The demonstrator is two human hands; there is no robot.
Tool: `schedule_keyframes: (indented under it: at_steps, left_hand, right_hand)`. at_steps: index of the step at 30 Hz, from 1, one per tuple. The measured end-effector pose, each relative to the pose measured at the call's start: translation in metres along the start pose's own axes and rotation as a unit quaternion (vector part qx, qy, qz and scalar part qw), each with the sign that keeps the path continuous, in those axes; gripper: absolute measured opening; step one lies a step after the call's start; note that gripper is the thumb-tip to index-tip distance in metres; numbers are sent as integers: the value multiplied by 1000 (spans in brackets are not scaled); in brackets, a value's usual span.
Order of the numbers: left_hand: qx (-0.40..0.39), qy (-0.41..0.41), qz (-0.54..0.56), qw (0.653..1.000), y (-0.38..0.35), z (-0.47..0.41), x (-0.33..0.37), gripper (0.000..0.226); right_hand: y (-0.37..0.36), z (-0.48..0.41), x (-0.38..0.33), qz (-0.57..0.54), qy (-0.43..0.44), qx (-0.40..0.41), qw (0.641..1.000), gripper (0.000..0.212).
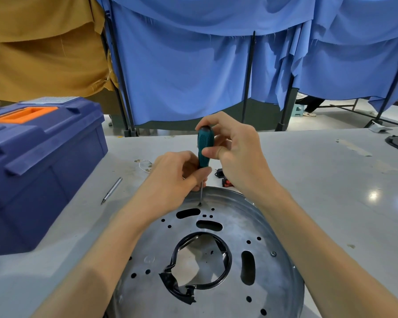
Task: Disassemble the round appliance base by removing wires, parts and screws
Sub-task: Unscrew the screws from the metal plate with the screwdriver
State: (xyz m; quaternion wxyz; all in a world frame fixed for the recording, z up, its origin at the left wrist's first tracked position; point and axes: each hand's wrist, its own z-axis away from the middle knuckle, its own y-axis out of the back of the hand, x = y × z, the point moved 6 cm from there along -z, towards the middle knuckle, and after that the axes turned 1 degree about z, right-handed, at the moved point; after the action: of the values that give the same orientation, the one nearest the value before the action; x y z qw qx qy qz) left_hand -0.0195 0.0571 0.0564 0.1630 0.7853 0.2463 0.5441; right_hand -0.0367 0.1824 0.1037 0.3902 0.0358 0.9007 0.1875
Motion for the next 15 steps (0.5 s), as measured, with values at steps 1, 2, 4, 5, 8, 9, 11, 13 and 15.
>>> schedule_keyframes:
  at_steps: [1, 2, 4, 5, 8, 9, 11, 13, 15]
  left_hand:
    - [-1, 2, 7, 1000, 0, -1, 0, 12]
    - [-2, 4, 13, 1000, -1, -1, 0, 12]
    - [-3, 7, 24, 1000, 0, -1, -1, 12]
    - [-2, 7, 28, 1000, 0, -1, -1, 13]
    - [-2, 13, 43, 999, 1, -1, -2, 16]
    - [-2, 16, 48, 999, 1, -2, -3, 17]
    - [1, 23, 58, 998, 2, -1, -3, 20]
    - [6, 27, 62, 998, 3, -1, -3, 20]
    - [11, 28, 69, 997, 4, 0, -2, 18]
  right_hand:
    - [1, 0, 0, -6, -1, -1, 1000, 38]
    - [1, 0, 0, -9, -1, -2, 1000, 38]
    - [2, 0, -1, -14, -1, -6, 1000, 38]
    - [1, 0, -1, -17, 0, -9, 1000, 39]
    - [0, -1, -2, -22, 0, -23, 999, 40]
    - [0, -1, -2, -25, -2, -28, 999, 41]
    - [-1, -1, -2, -36, -4, -36, 999, 42]
    - [-2, -2, -3, -50, -6, -49, 998, 44]
    - [-4, -2, -4, -61, -7, -63, 996, 45]
